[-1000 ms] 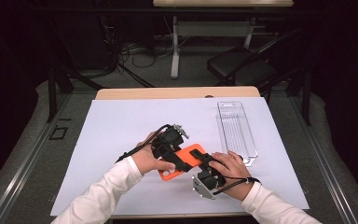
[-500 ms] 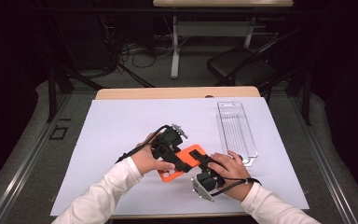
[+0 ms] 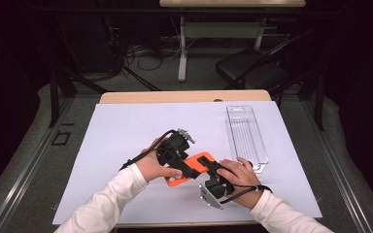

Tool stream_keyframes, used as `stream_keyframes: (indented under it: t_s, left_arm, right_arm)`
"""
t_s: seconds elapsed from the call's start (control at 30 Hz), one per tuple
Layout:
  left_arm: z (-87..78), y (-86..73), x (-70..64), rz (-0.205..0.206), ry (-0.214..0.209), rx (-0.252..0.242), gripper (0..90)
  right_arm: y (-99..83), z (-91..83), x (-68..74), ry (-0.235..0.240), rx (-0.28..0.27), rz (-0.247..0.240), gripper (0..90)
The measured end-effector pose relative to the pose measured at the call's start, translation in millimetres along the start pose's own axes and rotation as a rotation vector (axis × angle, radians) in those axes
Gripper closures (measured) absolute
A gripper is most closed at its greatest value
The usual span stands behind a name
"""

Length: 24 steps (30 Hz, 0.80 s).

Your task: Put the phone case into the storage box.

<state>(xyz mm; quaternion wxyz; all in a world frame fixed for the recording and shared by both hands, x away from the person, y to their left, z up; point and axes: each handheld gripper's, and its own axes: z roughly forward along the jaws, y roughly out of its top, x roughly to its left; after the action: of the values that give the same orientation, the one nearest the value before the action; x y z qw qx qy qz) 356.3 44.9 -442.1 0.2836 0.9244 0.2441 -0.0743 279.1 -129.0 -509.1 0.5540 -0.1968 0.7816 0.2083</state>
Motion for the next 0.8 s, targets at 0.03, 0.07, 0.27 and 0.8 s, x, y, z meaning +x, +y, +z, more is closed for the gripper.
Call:
stream_keyframes:
  t_s: [0.03, 0.07, 0.27, 0.8]
  left_arm:
    - [-0.4, 0.0, 0.2, 0.002, 0.001, 0.001, 15.9]
    - [-0.7, -0.1, 0.2, 0.004, -0.001, -0.003, 15.9]
    - [-1.9, 0.0, 0.0, 0.010, 0.001, -0.006, 15.9]
    - [-14.3, -3.7, -0.7, 0.020, 0.023, -0.055, 14.0]
  right_arm:
    - [-0.1, 0.0, -0.1, 0.000, 0.000, 0.003, 85.8]
    - [-0.1, 0.1, -0.5, -0.001, -0.001, 0.003, 85.9]
    - [-0.6, 0.3, -1.1, 0.007, -0.004, 0.015, 85.9]
    - [-5.7, 1.8, -3.3, 0.040, 0.006, 0.090, 85.9]
